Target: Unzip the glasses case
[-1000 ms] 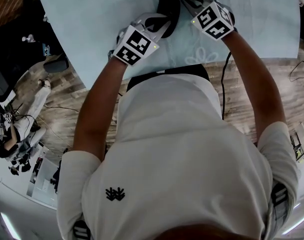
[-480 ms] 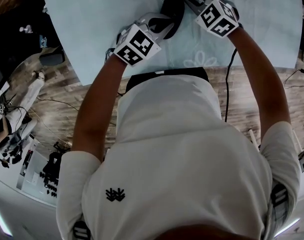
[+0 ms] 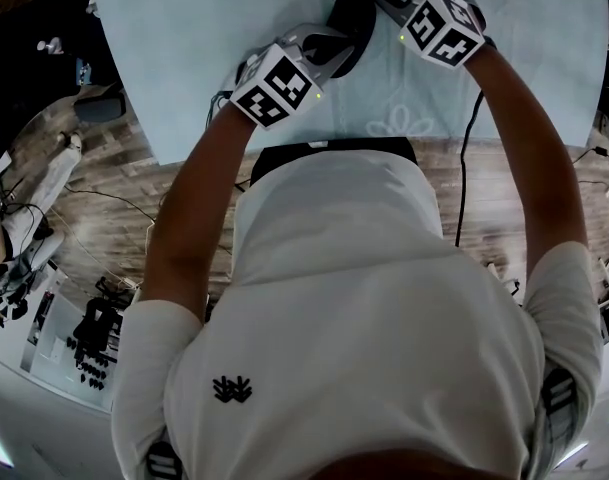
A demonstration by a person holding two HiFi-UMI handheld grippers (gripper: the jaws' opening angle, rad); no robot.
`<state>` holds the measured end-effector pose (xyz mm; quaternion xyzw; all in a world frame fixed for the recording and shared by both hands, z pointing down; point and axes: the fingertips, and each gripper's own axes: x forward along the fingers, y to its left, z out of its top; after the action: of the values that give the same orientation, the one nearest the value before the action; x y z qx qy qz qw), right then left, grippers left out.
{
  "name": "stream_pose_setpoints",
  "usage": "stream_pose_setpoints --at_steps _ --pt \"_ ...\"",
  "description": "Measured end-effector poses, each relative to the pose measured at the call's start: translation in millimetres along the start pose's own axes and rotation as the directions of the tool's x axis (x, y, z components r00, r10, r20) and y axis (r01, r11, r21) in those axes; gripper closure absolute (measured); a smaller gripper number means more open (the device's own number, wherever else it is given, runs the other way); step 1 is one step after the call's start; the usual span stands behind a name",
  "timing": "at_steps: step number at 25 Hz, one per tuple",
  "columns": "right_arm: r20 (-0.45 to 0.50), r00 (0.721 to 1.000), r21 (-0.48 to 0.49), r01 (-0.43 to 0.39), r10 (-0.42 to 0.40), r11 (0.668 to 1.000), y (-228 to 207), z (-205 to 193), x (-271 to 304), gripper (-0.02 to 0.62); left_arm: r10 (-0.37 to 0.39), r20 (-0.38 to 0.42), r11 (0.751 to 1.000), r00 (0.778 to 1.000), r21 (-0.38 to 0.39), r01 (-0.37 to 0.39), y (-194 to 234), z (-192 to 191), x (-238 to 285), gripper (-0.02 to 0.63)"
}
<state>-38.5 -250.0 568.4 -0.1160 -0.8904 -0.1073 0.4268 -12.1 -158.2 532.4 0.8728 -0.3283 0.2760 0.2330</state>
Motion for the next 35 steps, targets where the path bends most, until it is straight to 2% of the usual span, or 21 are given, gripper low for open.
stream_pose_setpoints --at_steps 10,14,17,20,24,28,31,35 --pt "-0.040 0.999 -0.119 -0.039 0.035 0.992 1 2 7 0.583 -0.017 -0.013 1.000 1.000 0.005 0.017 -2 -2 0 0.552" --pt "-0.040 0.999 -0.130 -0.038 0.033 0.991 0 3 7 0.581 -0.016 -0.012 1.000 1.000 0.006 0.016 -2 -2 -1 0.552" --pt "-0.034 0.999 -0.133 -0.016 0.012 0.991 -1 4 6 0.572 -0.006 0.001 1.000 1.000 0.005 0.006 -2 1 -2 0.552" --pt "-0.045 0.998 -0.123 0.047 -0.053 0.991 -8 0 6 0.571 0.006 0.013 1.000 1.000 -0.002 -0.005 -2 1 -1 0.552" --pt "-0.066 0.990 -0.039 0.123 -0.126 0.992 -10 -13 -4 0.571 0.031 0.040 0.999 0.999 -0.015 -0.030 -5 4 -2 0.551" --pt "-0.103 0.967 0.050 0.239 -0.233 0.970 -4 -27 -25 0.584 0.043 0.067 0.999 0.997 -0.028 -0.041 -3 8 -12 0.549" --pt "-0.127 0.945 0.134 0.316 -0.300 0.939 15 -36 -42 0.594 0.046 0.098 0.998 0.994 -0.035 -0.043 -7 13 -27 0.549" --pt "-0.129 0.926 0.296 0.378 -0.355 0.877 52 -32 -63 0.594 0.061 0.132 0.998 0.989 -0.028 -0.057 -8 12 -52 0.549"
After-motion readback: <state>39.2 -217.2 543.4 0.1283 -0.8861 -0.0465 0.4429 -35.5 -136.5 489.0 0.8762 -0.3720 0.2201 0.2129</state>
